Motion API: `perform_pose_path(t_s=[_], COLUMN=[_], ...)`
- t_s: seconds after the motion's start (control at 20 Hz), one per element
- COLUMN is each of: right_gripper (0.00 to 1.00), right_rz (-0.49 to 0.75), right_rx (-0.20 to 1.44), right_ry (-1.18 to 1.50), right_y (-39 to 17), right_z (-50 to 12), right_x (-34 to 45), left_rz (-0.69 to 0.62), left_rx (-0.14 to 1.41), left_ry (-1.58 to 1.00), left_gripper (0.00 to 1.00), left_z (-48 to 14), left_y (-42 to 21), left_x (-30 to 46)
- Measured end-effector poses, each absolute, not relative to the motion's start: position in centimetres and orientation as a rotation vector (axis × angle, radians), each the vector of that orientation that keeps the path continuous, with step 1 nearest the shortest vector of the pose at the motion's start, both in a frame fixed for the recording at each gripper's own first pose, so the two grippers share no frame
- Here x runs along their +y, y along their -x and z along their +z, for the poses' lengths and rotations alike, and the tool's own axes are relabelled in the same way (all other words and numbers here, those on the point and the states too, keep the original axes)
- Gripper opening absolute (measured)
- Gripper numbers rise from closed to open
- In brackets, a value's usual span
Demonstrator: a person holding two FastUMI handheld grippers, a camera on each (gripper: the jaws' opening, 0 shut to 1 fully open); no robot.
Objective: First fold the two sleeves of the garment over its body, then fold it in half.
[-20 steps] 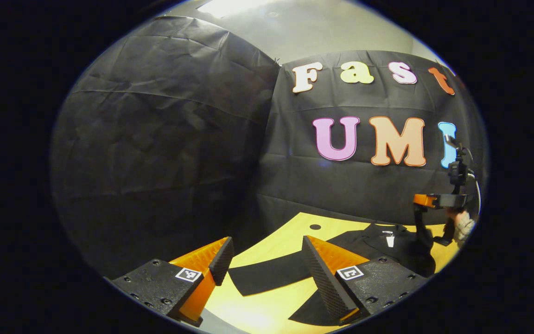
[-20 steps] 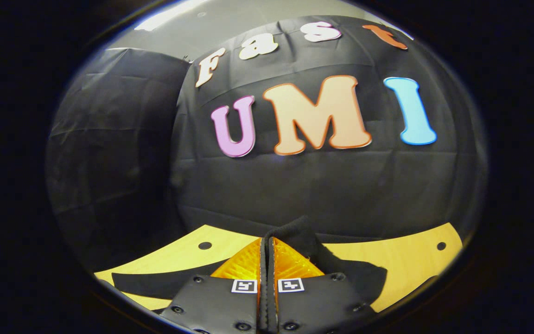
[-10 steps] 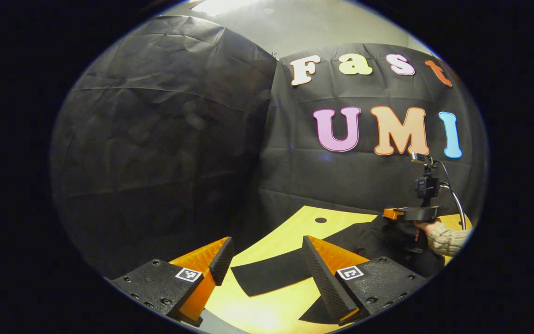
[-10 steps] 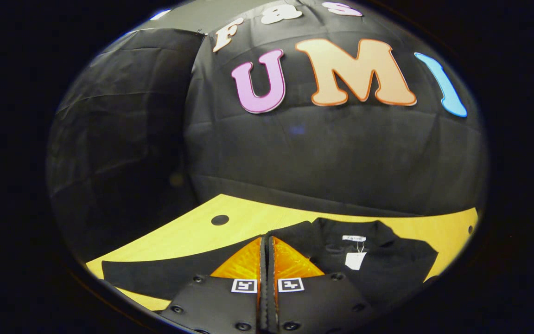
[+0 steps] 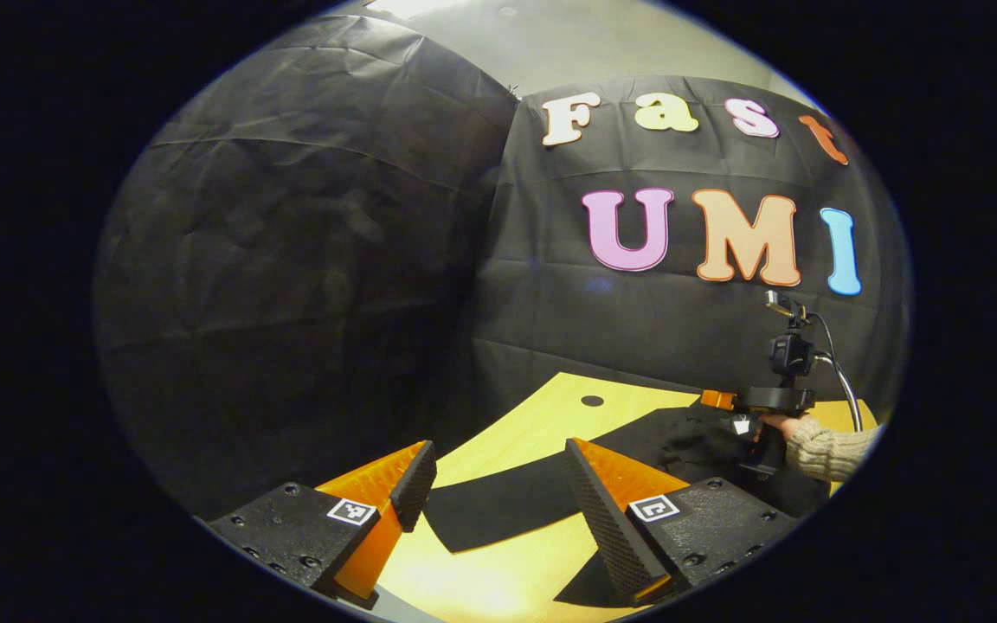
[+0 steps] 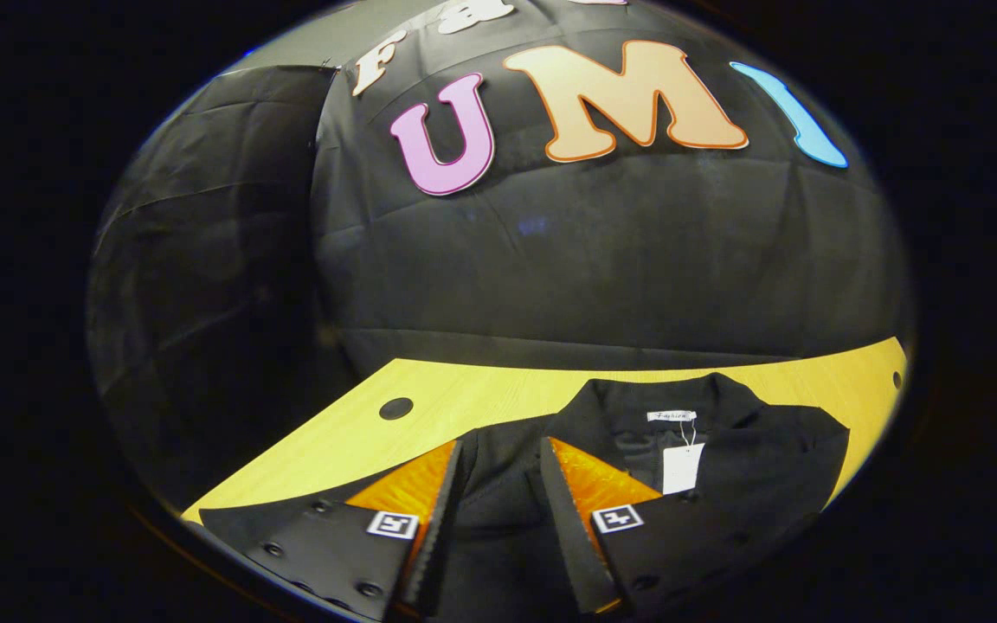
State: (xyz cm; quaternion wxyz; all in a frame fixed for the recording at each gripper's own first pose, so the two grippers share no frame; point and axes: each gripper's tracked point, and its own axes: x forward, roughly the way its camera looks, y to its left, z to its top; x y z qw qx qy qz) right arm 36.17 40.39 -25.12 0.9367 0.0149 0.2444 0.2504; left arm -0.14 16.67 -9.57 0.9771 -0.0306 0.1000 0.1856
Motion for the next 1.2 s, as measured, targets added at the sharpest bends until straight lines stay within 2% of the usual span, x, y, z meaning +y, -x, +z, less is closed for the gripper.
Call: perform_pose_path(t_s=[0.05,0.2,0.35,0.4,0.45,0.5,0.85,0.95,1.0,1.05,1.2], right_gripper=[0.64,0.96,0.98,0.98,0.94,0.98,0.98,0.94,0.98,0.94,0.94], right_rz=[0.506,0.491,0.506,0.505,0.501,0.496,0.407,0.402,0.399,0.391,0.366], right_rx=[0.500,0.487,0.462,0.445,0.427,0.410,0.301,0.296,0.294,0.290,0.281], right_ry=[-0.034,-0.010,-0.013,-0.012,-0.012,-0.016,-0.076,-0.106,-0.105,-0.087,-0.009], right_y=[-36.1,-35.9,-34.7,-34.3,-33.8,-33.3,-29.9,-27.9,-27.0,-26.1,-24.0], right_z=[-24.9,-24.0,-21.8,-21.0,-20.2,-19.2,-13.2,-12.2,-11.7,-11.4,-10.7], right_x=[40.2,39.3,38.3,37.6,36.7,35.8,27.5,25.5,24.5,23.3,20.5], left_rz=[0.366,0.340,0.312,0.304,0.302,0.305,0.334,0.353,0.352,0.345,0.335], left_rx=[0.206,0.223,0.278,0.302,0.325,0.344,0.480,0.532,0.550,0.570,0.619], left_ry=[0.056,0.043,0.050,0.062,0.069,0.067,0.067,0.066,0.069,0.069,0.033], left_gripper=[0.93,0.90,0.90,0.94,0.90,0.90,0.90,0.91,0.91,0.92,0.92], left_z=[-9.8,-10.9,-13.2,-14.1,-15.1,-16.0,-21.7,-23.6,-24.5,-25.3,-27.3], left_y=[-0.1,-0.7,-1.3,-1.4,-1.5,-1.8,-2.4,-1.9,-2.0,-2.0,-1.8], left_x=[16.6,16.5,16.6,16.7,16.7,16.9,18.9,19.7,19.8,19.9,20.6])
